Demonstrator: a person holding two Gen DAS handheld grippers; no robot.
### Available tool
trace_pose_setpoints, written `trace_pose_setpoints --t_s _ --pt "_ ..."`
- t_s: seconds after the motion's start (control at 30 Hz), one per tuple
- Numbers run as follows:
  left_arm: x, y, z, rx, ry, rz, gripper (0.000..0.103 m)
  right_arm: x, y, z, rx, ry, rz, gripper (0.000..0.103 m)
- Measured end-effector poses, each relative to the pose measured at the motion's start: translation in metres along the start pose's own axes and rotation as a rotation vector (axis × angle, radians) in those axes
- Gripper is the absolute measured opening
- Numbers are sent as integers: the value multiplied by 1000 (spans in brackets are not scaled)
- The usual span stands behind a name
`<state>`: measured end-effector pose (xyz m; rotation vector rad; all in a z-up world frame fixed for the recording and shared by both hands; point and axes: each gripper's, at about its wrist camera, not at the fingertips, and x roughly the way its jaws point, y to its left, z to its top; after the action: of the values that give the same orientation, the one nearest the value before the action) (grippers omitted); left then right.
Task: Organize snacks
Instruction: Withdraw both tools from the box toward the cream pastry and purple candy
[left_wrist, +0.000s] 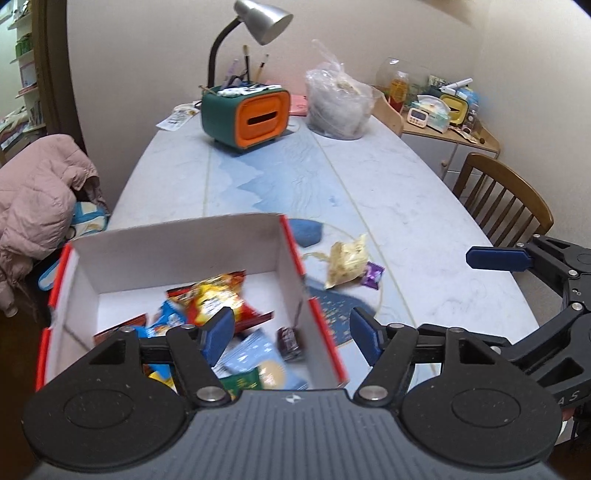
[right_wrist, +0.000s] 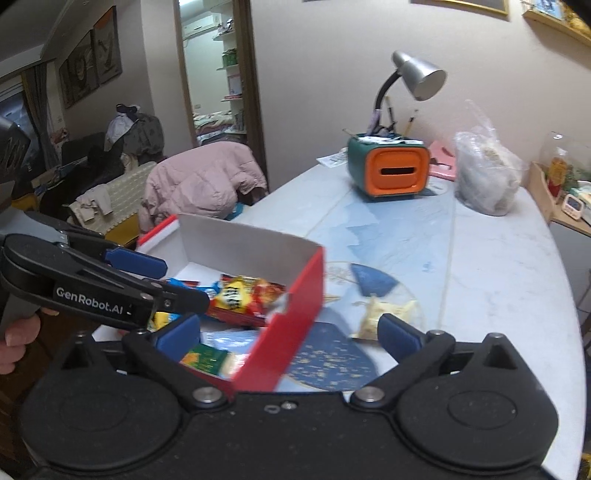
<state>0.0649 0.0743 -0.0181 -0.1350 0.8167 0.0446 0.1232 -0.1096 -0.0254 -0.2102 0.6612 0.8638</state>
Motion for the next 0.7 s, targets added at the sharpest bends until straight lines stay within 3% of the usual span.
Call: trace_pose_setpoints --t_s 0.3,0.53,0.7 --pt "45 -53 25 57 42 -41 69 -4 -61 -11 -25 16 -36 103" --pt "89 -95 53 127 140 -46 69 5 -106 -16 -119 80 53 103" --pt "126 -105 69 126 229 -40 69 23 -130 -16 -165 122 105 103"
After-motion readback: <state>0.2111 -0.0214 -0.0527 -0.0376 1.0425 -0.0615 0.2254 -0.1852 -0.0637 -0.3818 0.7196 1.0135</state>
